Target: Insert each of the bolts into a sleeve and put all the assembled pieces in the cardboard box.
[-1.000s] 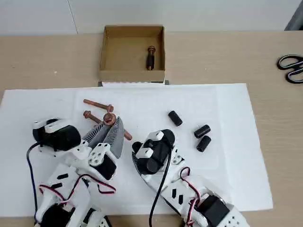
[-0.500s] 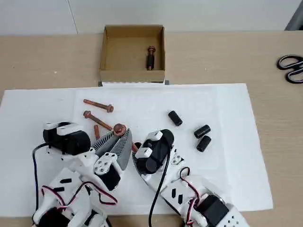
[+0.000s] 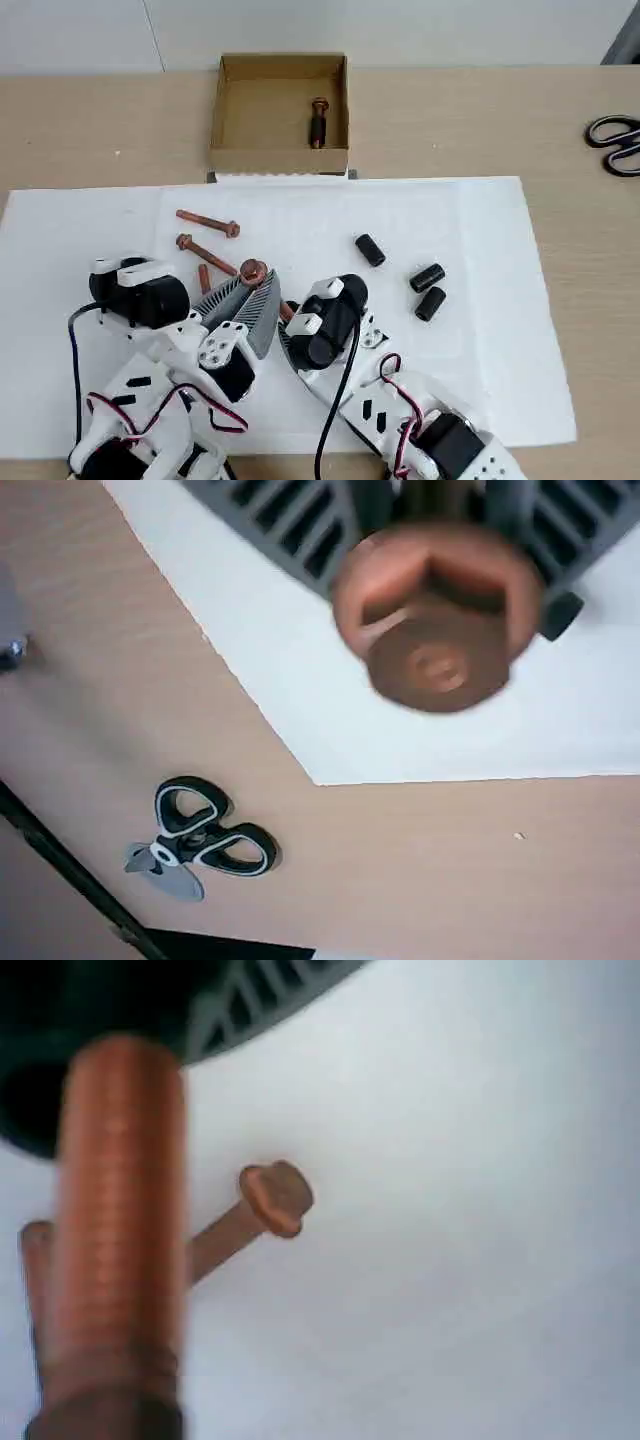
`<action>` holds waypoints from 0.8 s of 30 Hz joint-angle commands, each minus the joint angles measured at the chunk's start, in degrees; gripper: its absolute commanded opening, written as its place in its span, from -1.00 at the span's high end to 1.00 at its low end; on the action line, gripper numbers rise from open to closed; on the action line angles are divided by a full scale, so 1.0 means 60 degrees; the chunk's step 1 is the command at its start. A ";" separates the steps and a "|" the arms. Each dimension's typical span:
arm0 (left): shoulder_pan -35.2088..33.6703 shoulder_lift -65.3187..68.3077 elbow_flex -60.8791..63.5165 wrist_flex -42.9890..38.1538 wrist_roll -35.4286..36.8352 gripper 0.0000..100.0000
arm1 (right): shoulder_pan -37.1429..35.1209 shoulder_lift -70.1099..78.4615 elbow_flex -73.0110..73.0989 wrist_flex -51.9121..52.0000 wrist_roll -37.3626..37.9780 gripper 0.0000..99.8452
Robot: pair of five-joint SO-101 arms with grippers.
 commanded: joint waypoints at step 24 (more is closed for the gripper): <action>-0.0337 -0.0088 -0.0227 -0.0293 -0.0147 0.99 | -0.0681 -0.0125 -0.0073 -0.0227 -0.0073 0.99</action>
